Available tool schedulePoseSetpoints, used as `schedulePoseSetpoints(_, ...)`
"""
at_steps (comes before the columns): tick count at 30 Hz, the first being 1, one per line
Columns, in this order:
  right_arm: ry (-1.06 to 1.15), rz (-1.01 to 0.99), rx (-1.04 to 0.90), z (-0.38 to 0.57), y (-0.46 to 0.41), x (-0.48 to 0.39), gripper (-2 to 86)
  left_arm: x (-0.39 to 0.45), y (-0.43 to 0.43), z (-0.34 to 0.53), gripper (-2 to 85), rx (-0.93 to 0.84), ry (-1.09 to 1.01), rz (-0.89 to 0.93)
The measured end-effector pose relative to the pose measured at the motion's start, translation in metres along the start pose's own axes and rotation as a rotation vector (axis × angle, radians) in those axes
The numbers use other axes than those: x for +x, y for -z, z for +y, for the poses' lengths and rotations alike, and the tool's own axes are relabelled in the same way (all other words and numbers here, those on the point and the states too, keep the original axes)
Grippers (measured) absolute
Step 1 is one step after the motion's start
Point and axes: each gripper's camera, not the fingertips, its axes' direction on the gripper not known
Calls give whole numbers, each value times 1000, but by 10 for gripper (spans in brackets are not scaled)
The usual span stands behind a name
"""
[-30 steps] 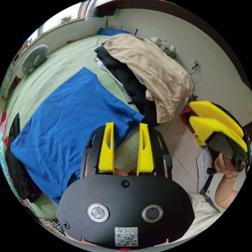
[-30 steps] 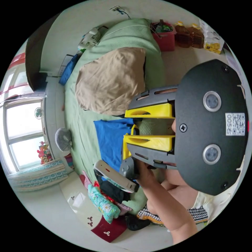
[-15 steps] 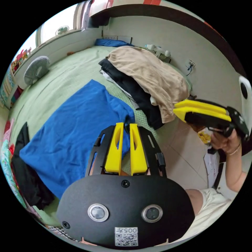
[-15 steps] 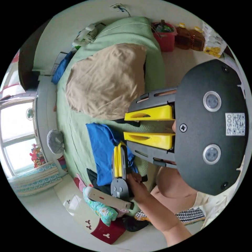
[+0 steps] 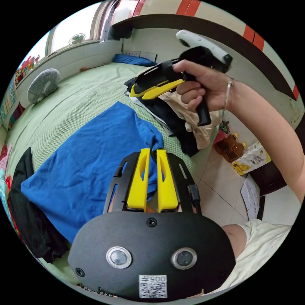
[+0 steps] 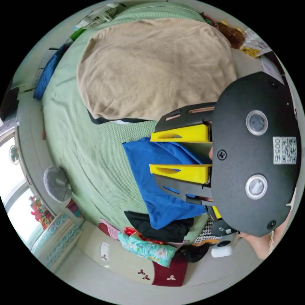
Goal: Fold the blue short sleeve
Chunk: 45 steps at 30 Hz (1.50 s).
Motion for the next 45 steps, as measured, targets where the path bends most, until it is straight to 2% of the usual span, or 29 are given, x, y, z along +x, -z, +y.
schedulePoseSetpoints(6, -76, -52, -93, -39, -43, 22, 72, -19, 15, 13, 50, 16, 28, 54)
schedulePoseSetpoints(12, -123, -32, -119, -60, -73, 32, 70, -23, 29, 30, 50, 16, -18, -11)
schedulePoseSetpoints(16, -155, -122, -111, -70, -89, 28, 64, -33, 35, 42, 50, 26, -1, 29)
schedulePoseSetpoints(23, -160, -148, -52, -80, -100, 6, 0, -47, 47, 59, 50, 75, 5, 91)
schedulePoseSetpoints(28, -72, -18, -36, -86, -85, -13, -9, -47, 61, 69, 49, 164, -24, 117)
schedulePoseSetpoints(31, -97, -37, -16, -85, -69, -13, -10, -46, 69, 74, 48, 220, -42, 161)
schedulePoseSetpoints(35, -109, 99, 4, -81, -46, -15, -10, -41, 72, 77, 48, 291, -66, 214)
schedulePoseSetpoints(40, -155, 138, 29, -66, -30, -19, -10, -32, 67, 83, 48, 264, -119, 243)
schedulePoseSetpoints(45, -108, 153, 26, -61, -40, -67, -10, -42, 83, 112, 48, 263, -111, 164)
